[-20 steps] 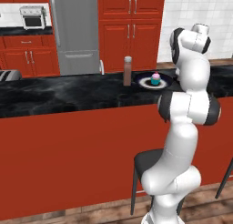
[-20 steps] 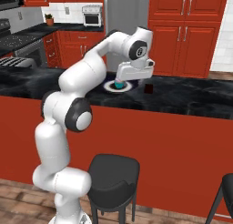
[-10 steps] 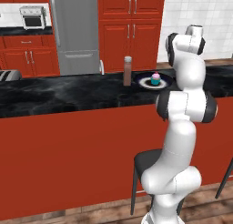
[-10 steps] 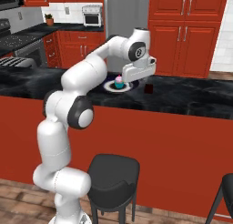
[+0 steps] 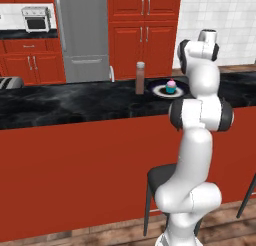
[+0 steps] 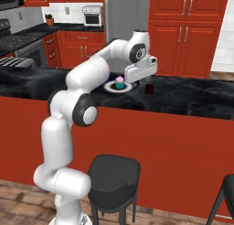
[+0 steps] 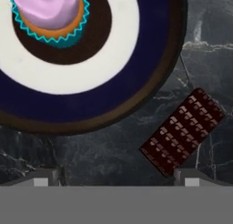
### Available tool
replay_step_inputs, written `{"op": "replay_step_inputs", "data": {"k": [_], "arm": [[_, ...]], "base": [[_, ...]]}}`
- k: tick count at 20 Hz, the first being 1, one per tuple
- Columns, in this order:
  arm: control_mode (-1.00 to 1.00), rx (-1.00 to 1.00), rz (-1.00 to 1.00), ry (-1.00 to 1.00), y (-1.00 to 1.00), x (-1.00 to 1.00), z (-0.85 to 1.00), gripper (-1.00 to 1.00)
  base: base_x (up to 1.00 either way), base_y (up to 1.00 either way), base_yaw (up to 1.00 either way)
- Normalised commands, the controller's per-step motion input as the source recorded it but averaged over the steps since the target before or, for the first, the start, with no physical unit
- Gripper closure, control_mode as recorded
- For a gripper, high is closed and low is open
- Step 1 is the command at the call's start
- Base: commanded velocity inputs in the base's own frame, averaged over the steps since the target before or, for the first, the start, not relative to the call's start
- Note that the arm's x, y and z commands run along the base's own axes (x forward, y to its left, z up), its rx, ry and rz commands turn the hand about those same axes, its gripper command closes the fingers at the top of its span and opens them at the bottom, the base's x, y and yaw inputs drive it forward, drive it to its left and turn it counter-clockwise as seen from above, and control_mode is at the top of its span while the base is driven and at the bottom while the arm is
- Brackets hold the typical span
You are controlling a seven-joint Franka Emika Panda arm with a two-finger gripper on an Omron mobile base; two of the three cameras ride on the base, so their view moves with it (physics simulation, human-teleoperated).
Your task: Take the cinnamon bottle from the cabinet and place it on the dining table, next to the plate with the cupcake. Then take the chocolate from the dining counter and place it on the cupcake plate.
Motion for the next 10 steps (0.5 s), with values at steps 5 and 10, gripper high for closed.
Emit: {"op": "replay_step_inputs", "data": {"k": [5, 10], "arm": [[-1.0, 0.0, 0.0, 0.05, -0.18, 0.35, -0.02, -1.0], [-1.0, 0.05, 0.0, 0.1, -0.17, 0.38, 0.0, -1.0]], "base": [[0.0, 0.0, 0.0], [0.0, 0.0, 0.0]]}}
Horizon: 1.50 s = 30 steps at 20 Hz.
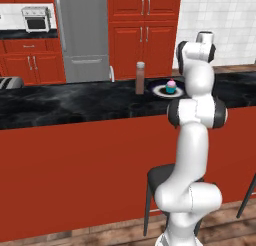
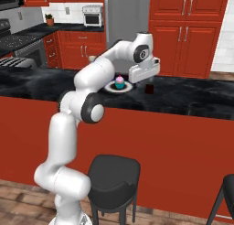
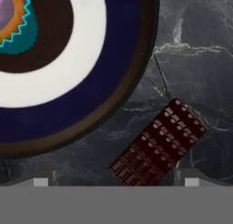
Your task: Take the cinnamon bottle from the cabinet and place it on the dining table, next to the plate with the cupcake. Then take the chocolate from the dining counter and place it on the cupcake plate.
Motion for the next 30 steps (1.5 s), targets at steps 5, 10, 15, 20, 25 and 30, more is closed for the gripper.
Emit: {"op": "replay_step_inputs", "data": {"k": [5, 10, 15, 20, 25, 30], "arm": [[-1.0, 0.12, 0.0, 0.16, -0.14, 0.26, -0.01, -1.0], [-1.0, 0.17, 0.0, 0.2, -0.1, 0.17, 0.0, -1.0], [-1.0, 0.1, 0.0, 0.13, -0.01, 0.08, 0.0, -1.0], [-1.0, 0.0, 0.0, 0.0, -0.02, 0.05, 0.0, -1.0], [-1.0, 0.0, 0.0, -0.02, -0.06, 0.11, 0.0, -1.0], [-1.0, 0.0, -0.01, 0.0, -0.04, 0.09, -0.01, -1.0]], "base": [[0.0, 0.0, 0.0], [0.0, 0.0, 0.0], [0.0, 0.0, 0.0], [0.0, 0.0, 0.0], [0.0, 0.0, 0.0], [0.0, 0.0, 0.0]]}}
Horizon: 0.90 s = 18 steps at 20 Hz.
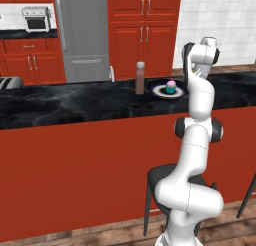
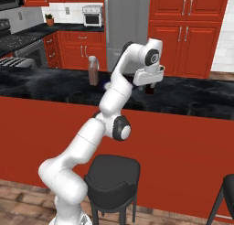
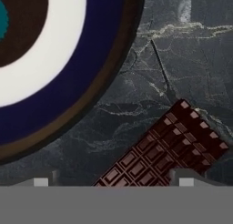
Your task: Take the cinnamon bottle from the cabinet and place it on the dining table, next to the plate with the cupcake. Then take the chocolate from the dining counter and place it on the cupcake plate.
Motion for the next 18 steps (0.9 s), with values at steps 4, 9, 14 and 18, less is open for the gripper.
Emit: {"op": "replay_step_inputs", "data": {"k": [4, 9, 14, 18], "arm": [[-1.0, 0.0, -0.04, 0.0, -0.1, 0.16, 0.0, -1.0], [-1.0, -0.01, -0.06, 0.0, -0.15, 0.21, 0.0, -1.0], [-1.0, -0.03, -0.13, 0.0, -0.21, 0.19, 0.0, -1.0], [-1.0, -0.01, -0.21, 0.0, -0.05, 0.05, -0.12, -1.0]], "base": [[0.0, 0.0, 0.0], [0.0, 0.0, 0.0], [0.0, 0.0, 0.0], [0.0, 0.0, 0.0]]}}
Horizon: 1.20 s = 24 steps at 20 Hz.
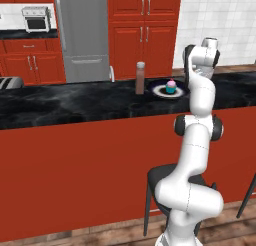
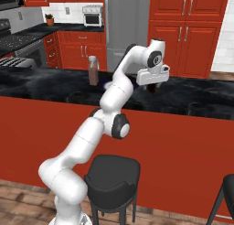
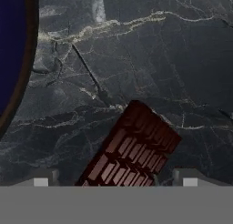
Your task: Take the cinnamon bottle from the cabinet and place it on the dining table, next to the plate with the cupcake. Then take the chocolate from the dining counter and place it on the cupcake plate.
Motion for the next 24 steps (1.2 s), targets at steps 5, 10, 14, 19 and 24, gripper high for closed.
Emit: {"op": "replay_step_inputs", "data": {"k": [5, 10, 14, 19, 24], "arm": [[-1.0, 0.0, -0.22, 0.04, 0.0, 0.04, -0.27, -1.0], [-1.0, 0.0, -0.21, 0.09, -0.02, 0.12, -0.21, 1.0], [-1.0, 0.0, -0.19, 0.12, -0.09, 0.17, -0.15, 1.0], [-1.0, 0.0, -0.16, 0.12, -0.14, 0.04, -0.21, 1.0], [-1.0, 0.0, -0.11, 0.07, -0.16, 0.0, -0.04, 1.0]], "base": [[0.0, 0.0, 0.0], [0.0, 0.0, 0.0], [0.0, 0.0, 0.0], [0.0, 0.0, 0.0], [0.0, 0.0, 0.0]]}}
